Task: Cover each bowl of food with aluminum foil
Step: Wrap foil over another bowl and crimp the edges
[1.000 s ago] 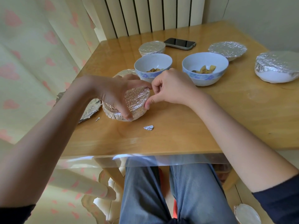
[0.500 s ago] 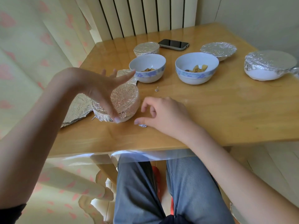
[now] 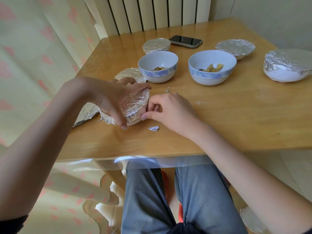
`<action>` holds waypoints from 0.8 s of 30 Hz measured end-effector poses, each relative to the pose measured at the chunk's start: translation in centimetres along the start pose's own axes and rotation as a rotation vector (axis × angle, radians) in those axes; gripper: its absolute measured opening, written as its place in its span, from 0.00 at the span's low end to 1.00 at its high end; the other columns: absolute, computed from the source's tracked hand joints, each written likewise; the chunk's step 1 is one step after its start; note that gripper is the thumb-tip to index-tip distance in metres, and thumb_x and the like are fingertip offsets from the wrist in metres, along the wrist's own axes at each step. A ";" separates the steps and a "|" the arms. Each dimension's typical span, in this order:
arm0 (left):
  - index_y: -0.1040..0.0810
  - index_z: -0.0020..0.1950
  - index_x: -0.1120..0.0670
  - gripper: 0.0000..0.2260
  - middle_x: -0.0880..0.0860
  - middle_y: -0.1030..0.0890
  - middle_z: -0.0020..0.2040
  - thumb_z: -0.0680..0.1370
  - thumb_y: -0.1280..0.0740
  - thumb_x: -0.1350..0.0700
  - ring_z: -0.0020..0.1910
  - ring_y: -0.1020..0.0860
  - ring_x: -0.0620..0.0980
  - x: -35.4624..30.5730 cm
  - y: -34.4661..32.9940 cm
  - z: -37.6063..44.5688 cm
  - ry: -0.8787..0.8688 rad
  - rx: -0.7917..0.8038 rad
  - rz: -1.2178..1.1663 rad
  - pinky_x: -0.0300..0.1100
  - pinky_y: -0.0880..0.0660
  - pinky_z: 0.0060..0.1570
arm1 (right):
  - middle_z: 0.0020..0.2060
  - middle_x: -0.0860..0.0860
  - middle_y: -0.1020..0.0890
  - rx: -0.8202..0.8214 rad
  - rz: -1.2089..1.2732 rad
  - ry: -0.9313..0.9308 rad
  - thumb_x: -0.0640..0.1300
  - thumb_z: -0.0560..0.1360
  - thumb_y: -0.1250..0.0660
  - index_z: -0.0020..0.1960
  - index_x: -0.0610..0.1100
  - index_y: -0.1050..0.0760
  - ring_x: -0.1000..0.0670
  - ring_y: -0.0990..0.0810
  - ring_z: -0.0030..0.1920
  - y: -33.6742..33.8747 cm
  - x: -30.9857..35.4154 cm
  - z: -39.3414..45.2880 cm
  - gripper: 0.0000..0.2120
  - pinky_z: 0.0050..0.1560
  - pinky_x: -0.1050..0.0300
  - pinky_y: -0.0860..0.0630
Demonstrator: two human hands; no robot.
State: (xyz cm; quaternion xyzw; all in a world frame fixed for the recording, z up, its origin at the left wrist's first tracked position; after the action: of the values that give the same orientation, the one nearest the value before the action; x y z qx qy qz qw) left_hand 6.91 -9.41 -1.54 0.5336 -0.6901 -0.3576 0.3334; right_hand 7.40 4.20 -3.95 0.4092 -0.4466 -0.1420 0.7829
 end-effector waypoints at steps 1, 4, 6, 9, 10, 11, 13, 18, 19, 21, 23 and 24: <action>0.63 0.71 0.26 0.59 0.38 0.54 0.75 0.61 0.19 0.45 0.76 0.49 0.51 0.0 0.0 0.0 -0.001 -0.001 -0.002 0.54 0.40 0.71 | 0.31 0.56 0.21 0.004 0.005 0.002 0.59 0.68 0.27 0.36 0.51 0.25 0.57 0.24 0.35 0.1 -0.1 0.1 0.13 0.34 0.59 0.31; 0.62 0.71 0.26 0.58 0.38 0.54 0.75 0.61 0.19 0.45 0.75 0.48 0.51 -0.1 -0.1 -0.1 -0.007 -0.010 -0.011 0.54 0.39 0.70 | 0.27 0.58 0.25 0.000 -0.028 -0.017 0.62 0.65 0.26 0.34 0.49 0.22 0.58 0.27 0.33 0.5 -0.4 0.7 0.17 0.33 0.60 0.33; 0.60 0.71 0.26 0.57 0.38 0.53 0.74 0.61 0.18 0.45 0.75 0.48 0.51 0.0 0.0 -0.2 -0.010 -0.019 -0.018 0.54 0.38 0.70 | 0.25 0.57 0.26 0.003 -0.111 -0.048 0.66 0.60 0.26 0.31 0.46 0.24 0.57 0.29 0.31 1.2 -0.6 1.4 0.23 0.32 0.59 0.34; 0.59 0.72 0.28 0.57 0.38 0.53 0.74 0.61 0.18 0.45 0.75 0.49 0.50 0.1 0.0 -0.3 -0.009 -0.030 -0.021 0.54 0.39 0.71 | 0.22 0.55 0.28 0.063 -0.141 -0.061 0.68 0.54 0.24 0.27 0.45 0.26 0.55 0.29 0.30 1.5 -0.7 2.8 0.26 0.30 0.58 0.37; 0.59 0.73 0.28 0.57 0.38 0.52 0.75 0.61 0.18 0.45 0.75 0.49 0.50 0.1 0.0 -0.3 -0.009 -0.032 -0.022 0.54 0.39 0.71 | 0.21 0.55 0.28 0.083 -0.125 -0.054 0.67 0.53 0.24 0.27 0.45 0.26 0.55 0.29 0.29 1.4 -0.7 3.0 0.26 0.30 0.58 0.38; 0.59 0.73 0.29 0.57 0.38 0.52 0.75 0.61 0.18 0.45 0.75 0.49 0.50 0.1 0.0 -0.3 -0.007 -0.032 -0.025 0.54 0.39 0.71 | 0.21 0.55 0.28 0.102 -0.108 -0.044 0.66 0.53 0.23 0.28 0.45 0.26 0.55 0.30 0.28 1.3 -0.7 3.2 0.25 0.30 0.59 0.39; 0.59 0.73 0.29 0.57 0.38 0.52 0.74 0.61 0.18 0.46 0.75 0.49 0.50 0.0 0.1 -0.4 -0.006 -0.030 -0.029 0.54 0.38 0.70 | 0.21 0.60 0.27 0.141 -0.059 -0.027 0.64 0.56 0.23 0.31 0.44 0.25 0.59 0.30 0.28 0.9 -0.9 3.0 0.24 0.30 0.60 0.40; 0.59 0.73 0.29 0.57 0.39 0.52 0.75 0.61 0.19 0.45 0.75 0.48 0.51 0.0 0.1 -0.3 0.008 -0.018 -0.012 0.55 0.37 0.69 | 0.21 0.60 0.28 0.119 0.059 -0.020 0.66 0.58 0.25 0.32 0.45 0.25 0.58 0.31 0.26 0.8 -1.4 2.6 0.24 0.32 0.59 0.35; 0.59 0.73 0.29 0.57 0.39 0.52 0.75 0.61 0.18 0.45 0.75 0.48 0.51 0.0 0.1 -0.3 0.010 -0.016 -0.010 0.55 0.37 0.69 | 0.21 0.60 0.28 0.101 0.062 -0.026 0.66 0.58 0.25 0.31 0.45 0.25 0.58 0.32 0.26 1.1 -1.4 2.7 0.25 0.31 0.59 0.36; 0.59 0.72 0.29 0.57 0.39 0.52 0.74 0.61 0.18 0.45 0.74 0.47 0.51 0.1 0.2 -0.3 0.018 -0.014 0.001 0.55 0.36 0.68 | 0.21 0.60 0.29 0.098 0.028 -0.027 0.67 0.58 0.25 0.31 0.45 0.26 0.57 0.32 0.26 1.3 -1.1 3.0 0.25 0.31 0.60 0.38; 0.59 0.72 0.29 0.57 0.40 0.51 0.74 0.60 0.19 0.44 0.74 0.47 0.52 0.2 0.2 -0.3 0.040 -0.015 0.006 0.55 0.36 0.68 | 0.22 0.59 0.28 0.092 -0.032 -0.025 0.68 0.58 0.26 0.32 0.45 0.25 0.57 0.31 0.28 1.5 -0.9 3.1 0.26 0.30 0.60 0.39; 0.59 0.73 0.29 0.57 0.41 0.50 0.75 0.60 0.19 0.43 0.74 0.46 0.53 0.3 0.2 -0.2 0.061 -0.022 0.003 0.56 0.35 0.67 | 0.23 0.58 0.28 0.078 -0.054 -0.027 0.69 0.59 0.27 0.33 0.45 0.25 0.56 0.30 0.29 1.6 -1.0 3.1 0.26 0.31 0.59 0.39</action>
State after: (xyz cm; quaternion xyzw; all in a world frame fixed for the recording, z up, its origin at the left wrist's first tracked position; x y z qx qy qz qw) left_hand 6.91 -9.69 -1.26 0.5393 -0.6767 -0.3482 0.3605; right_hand 4.11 4.20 -2.48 0.4494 -0.4512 -0.1513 0.7561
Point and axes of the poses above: each hand's wrist, its own z-axis towards the middle knuckle, its own y-axis out of the back of the hand, x = y × z, the point moved 7 cm from there along z, towards the middle knuckle
